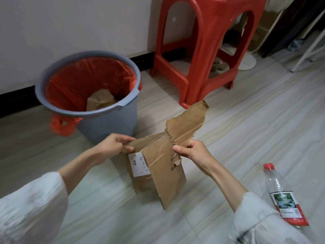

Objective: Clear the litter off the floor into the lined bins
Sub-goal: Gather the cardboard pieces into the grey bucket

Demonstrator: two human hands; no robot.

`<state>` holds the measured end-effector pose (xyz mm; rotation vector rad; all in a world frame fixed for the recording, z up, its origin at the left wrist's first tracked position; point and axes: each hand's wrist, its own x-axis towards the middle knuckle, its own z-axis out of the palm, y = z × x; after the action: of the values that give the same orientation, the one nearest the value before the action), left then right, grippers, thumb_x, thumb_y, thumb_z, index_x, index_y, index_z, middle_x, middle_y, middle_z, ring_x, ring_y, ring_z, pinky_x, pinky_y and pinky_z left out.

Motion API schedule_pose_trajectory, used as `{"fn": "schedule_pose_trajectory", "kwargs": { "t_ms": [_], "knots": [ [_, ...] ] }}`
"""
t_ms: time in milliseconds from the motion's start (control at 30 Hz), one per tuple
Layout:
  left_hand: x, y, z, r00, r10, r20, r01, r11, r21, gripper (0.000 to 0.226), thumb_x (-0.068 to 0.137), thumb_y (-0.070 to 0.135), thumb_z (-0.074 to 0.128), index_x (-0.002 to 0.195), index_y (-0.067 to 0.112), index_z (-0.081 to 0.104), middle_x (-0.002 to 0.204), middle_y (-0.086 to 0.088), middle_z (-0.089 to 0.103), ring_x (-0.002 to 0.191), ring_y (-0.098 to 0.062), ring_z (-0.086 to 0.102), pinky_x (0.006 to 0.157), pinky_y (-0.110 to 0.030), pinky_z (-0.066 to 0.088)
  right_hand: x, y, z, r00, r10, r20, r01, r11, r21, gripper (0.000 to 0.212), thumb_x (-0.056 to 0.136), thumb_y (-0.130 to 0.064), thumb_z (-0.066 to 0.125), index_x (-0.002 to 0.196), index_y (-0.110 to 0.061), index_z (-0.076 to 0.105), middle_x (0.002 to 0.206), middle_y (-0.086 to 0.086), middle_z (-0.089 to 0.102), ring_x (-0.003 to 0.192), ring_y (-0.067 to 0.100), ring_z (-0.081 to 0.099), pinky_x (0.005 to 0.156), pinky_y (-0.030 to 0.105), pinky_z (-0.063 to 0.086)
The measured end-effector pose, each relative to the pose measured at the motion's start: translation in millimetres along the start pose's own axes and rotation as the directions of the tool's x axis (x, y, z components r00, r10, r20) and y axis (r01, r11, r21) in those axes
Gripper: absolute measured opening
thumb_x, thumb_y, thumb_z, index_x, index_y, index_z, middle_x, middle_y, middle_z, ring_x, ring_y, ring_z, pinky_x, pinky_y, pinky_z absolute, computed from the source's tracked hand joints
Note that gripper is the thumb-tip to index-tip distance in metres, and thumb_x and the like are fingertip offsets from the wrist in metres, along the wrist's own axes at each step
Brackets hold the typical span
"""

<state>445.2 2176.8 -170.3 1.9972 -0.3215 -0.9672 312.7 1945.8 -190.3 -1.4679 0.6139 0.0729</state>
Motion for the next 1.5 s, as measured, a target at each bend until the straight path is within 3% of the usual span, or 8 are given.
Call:
{"fn": "schedule_pose_trajectory", "kwargs": {
  "t_ms": [133, 333, 433, 600, 800, 1000, 1233, 1500],
  "knots": [
    [-18.6, 3.2, -14.5, 0.999, -0.002, 0.039, 0.002, 1.0, 0.008, 0.024, 0.085, 0.003, 0.063, 0.087, 0.024, 0.074, 0.09, -0.003, 0.075, 0.09, -0.018, 0.068, 0.089, -0.035, 0.049, -6.9, -11.4, 16.0, 1.0, -0.03, -0.003, 0.029, 0.994, -0.104, 0.018, 0.079, -0.008, 0.071, 0.085, 0.008, 0.066, 0.085, 0.013, 0.07, 0.08, 0.018, 0.068, 0.083, 0.028, 0.054],
    [-40.1, 20.5, -22.4, 0.995, -0.036, 0.097, 0.026, 0.993, 0.112, 0.058, 0.076, 0.074, 0.047, 0.099, 0.026, 0.069, 0.097, 0.012, 0.07, 0.093, -0.005, 0.064, 0.084, -0.025, 0.049, -10.7, -38.9, 29.9, 0.994, -0.107, -0.004, 0.102, 0.959, -0.266, 0.012, 0.082, -0.008, 0.069, 0.083, 0.003, 0.065, 0.076, 0.005, 0.067, 0.073, 0.015, 0.062, 0.074, 0.025, 0.05],
    [-42.2, 30.2, -15.2, 0.993, 0.095, 0.074, -0.113, 0.948, 0.297, 0.037, 0.08, 0.052, 0.063, 0.102, 0.022, 0.063, 0.099, 0.009, 0.066, 0.093, -0.006, 0.061, 0.08, -0.022, 0.047, -10.9, -57.7, 27.4, 0.992, -0.128, 0.023, 0.129, 0.939, -0.318, 0.006, 0.081, -0.008, 0.069, 0.077, -0.01, 0.065, 0.075, -0.002, 0.068, 0.071, 0.008, 0.062, 0.066, 0.013, 0.049],
    [-42.8, 56.0, -25.1, 0.951, 0.285, -0.12, -0.257, 0.944, 0.208, 0.03, 0.079, 0.036, 0.072, 0.09, 0.01, 0.065, 0.083, -0.005, 0.07, 0.074, -0.011, 0.06, 0.068, -0.027, 0.045, -4.7, -99.8, 32.0, 0.953, -0.291, -0.084, 0.239, 0.893, -0.382, 0.017, 0.077, -0.015, 0.074, 0.088, -0.003, 0.069, 0.089, 0.007, 0.073, 0.089, 0.019, 0.068, 0.088, 0.04, 0.052],
    [-58.7, 96.9, -73.0, 0.774, 0.505, -0.382, -0.414, 0.86, 0.299, 0.012, 0.082, 0.035, 0.067, 0.088, 0.024, 0.064, 0.083, 0.007, 0.071, 0.08, -0.007, 0.066, 0.071, -0.028, 0.052, -2.5, -175.9, 59.6, 0.829, -0.537, -0.156, 0.462, 0.815, -0.35, 0.004, 0.081, -0.02, 0.07, 0.08, -0.02, 0.066, 0.083, -0.006, 0.07, 0.081, 0.008, 0.065, 0.077, 0.03, 0.052],
    [-66.2, 87.3, -131.8, 0.563, 0.354, -0.747, -0.529, 0.849, 0.003, 0.003, 0.086, 0.024, 0.065, 0.086, 0.026, 0.063, 0.088, 0.004, 0.071, 0.084, -0.01, 0.066, 0.075, -0.031, 0.05, 10.9, -221.0, 73.4, 0.703, -0.668, -0.243, 0.572, 0.735, -0.364, 0.019, 0.088, -0.018, 0.061, 0.07, -0.02, 0.057, 0.073, -0.001, 0.064, 0.072, 0.013, 0.059, 0.072, 0.037, 0.049],
    [-64.1, 68.3, -160.4, 0.434, 0.194, -0.88, -0.451, 0.892, -0.025, 0.007, 0.085, 0.029, 0.065, 0.088, 0.025, 0.06, 0.088, 0.004, 0.069, 0.09, -0.019, 0.066, 0.085, -0.043, 0.052, 44.0, -200.8, 117.8, 0.761, -0.616, -0.204, 0.507, 0.761, -0.405, 0.019, 0.09, -0.023, 0.058, 0.082, -0.007, 0.063, 0.08, 0.004, 0.067, 0.079, 0.019, 0.061, 0.072, 0.033, 0.045],
    [-50.2, 48.0, -161.3, 0.527, 0.282, -0.802, -0.16, 0.959, 0.233, 0.014, 0.081, 0.039, 0.066, 0.091, 0.031, 0.06, 0.095, 0.006, 0.07, 0.099, -0.021, 0.064, 0.085, -0.042, 0.05, 60.1, -158.7, 158.7, 0.763, -0.582, -0.281, 0.449, 0.79, -0.418, 0.031, 0.097, -0.02, 0.045, 0.066, -0.021, 0.043, 0.066, -0.007, 0.049, 0.063, 0.008, 0.047, 0.052, 0.014, 0.035]
  ]
}}
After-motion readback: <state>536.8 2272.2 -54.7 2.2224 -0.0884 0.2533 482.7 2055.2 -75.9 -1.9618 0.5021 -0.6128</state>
